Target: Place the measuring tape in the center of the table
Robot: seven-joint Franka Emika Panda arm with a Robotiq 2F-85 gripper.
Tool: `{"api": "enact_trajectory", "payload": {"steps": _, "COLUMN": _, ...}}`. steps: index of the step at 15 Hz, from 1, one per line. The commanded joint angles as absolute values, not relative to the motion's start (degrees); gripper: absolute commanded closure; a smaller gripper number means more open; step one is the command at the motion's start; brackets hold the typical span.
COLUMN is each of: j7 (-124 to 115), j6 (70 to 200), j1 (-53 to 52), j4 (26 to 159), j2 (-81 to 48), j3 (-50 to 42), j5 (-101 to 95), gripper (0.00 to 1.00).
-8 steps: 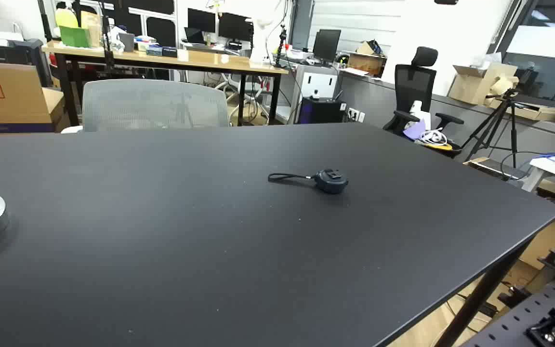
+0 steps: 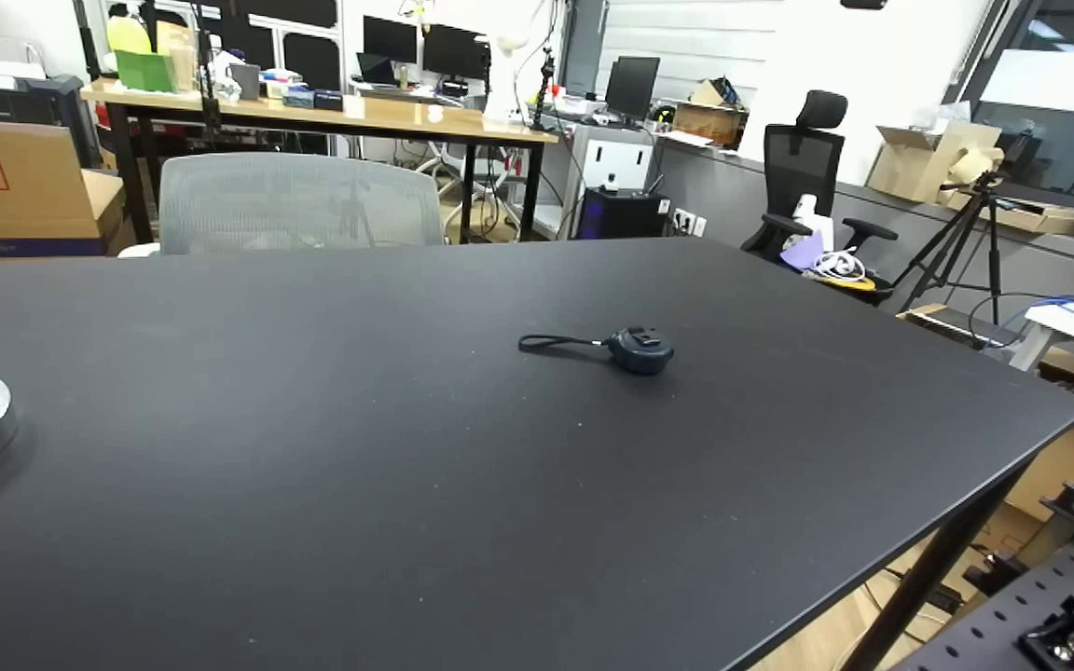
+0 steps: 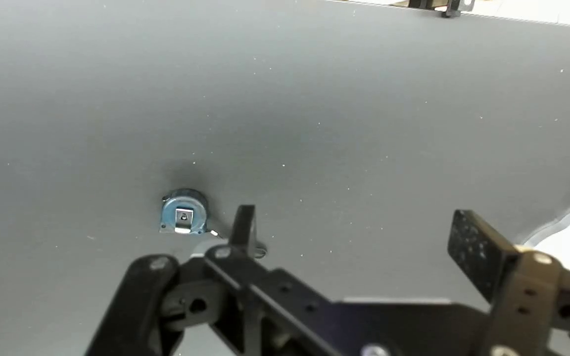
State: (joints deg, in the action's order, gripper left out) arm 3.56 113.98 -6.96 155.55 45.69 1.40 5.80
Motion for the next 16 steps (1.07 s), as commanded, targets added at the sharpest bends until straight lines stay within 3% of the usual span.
{"api": "enact_trajectory", "payload": {"steps": 1, "j7": 3.68, "j6": 113.81, "j1": -6.73, "j4": 155.43, "j2": 45.67, "j3": 1.61, "j5": 5.95, "gripper": 0.00}}
{"api": "enact_trajectory", "payload": {"steps": 7, "j7": 4.07, "j6": 116.67, "j1": -5.87, "j4": 154.91, "j2": 43.22, "j3": 1.16, "j5": 5.25, "gripper": 0.00}}
{"api": "enact_trajectory", "payload": {"steps": 16, "j7": 14.33, "j6": 137.94, "j1": -2.38, "j4": 149.68, "j2": 23.13, "j3": -0.91, "j5": -6.28, "gripper": 0.00}}
